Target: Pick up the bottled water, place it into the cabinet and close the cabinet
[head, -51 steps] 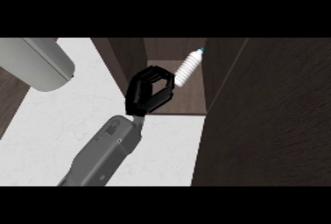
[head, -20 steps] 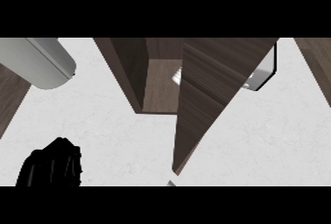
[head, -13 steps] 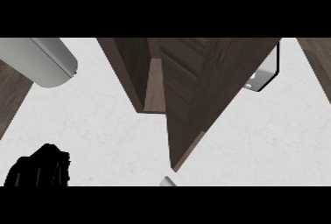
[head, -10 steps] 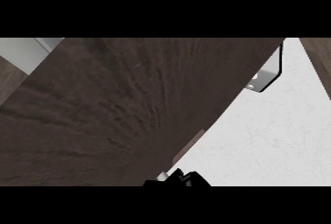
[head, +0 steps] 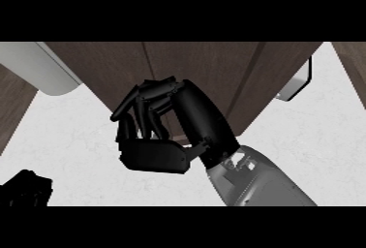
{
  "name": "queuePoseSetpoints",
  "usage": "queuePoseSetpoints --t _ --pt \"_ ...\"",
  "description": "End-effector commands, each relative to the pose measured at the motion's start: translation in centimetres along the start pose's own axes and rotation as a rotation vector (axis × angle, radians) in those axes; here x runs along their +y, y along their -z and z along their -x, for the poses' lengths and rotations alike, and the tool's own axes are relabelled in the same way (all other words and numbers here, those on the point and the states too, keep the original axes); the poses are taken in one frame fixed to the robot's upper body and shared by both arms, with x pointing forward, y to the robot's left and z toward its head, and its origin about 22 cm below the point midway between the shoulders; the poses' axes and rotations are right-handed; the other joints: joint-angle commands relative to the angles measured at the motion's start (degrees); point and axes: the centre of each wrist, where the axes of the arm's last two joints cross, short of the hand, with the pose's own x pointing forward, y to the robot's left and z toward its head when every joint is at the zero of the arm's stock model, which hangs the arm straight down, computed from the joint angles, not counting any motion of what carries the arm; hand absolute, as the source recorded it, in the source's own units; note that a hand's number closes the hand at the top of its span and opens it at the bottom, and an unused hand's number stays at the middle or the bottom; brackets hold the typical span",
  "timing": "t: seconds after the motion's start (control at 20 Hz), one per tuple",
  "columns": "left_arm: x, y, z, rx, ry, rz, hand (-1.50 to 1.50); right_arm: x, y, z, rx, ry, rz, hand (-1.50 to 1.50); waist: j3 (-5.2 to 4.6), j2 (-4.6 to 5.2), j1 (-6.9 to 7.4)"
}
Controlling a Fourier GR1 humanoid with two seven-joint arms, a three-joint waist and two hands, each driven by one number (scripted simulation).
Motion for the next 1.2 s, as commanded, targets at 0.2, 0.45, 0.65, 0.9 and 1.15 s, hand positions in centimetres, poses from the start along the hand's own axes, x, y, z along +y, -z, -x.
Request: queuePoseSetpoints --t 0.2,0.45,0.65,0.9,1.15 --pt "1.4 -0.3 -1.2 0.009 -0.007 -0.009 1.5 -5.0 6.6 4.8 0.075 0.042 0.005 1.5 0.06 -0.02 -0.86" --pt "0.9 -1.3 -1.4 0.003 -0.006 0.01 1.5 -10.7 8.2 4.5 0.072 0.026 0.035 1.5 0.07 0.16 -0.1" --pt "1.6 -0.8 -0.9 0.0 0.006 0.023 1.5 -12.0 8.2 5.9 0.066 0.012 0.033 1.5 0.02 0.79 0.37" --pt "1.9 0.1 -1.4 -0.013 -0.004 0.025 1.5 -13.9 7.3 7.1 0.068 -0.001 0.021 1.5 0.01 0.9 -0.29" --pt "1.8 1.1 -1.6 -0.015 0.002 0.035 1.5 -13.5 7.8 7.2 0.053 0.001 0.016 1.5 0.02 0.8 -0.86"
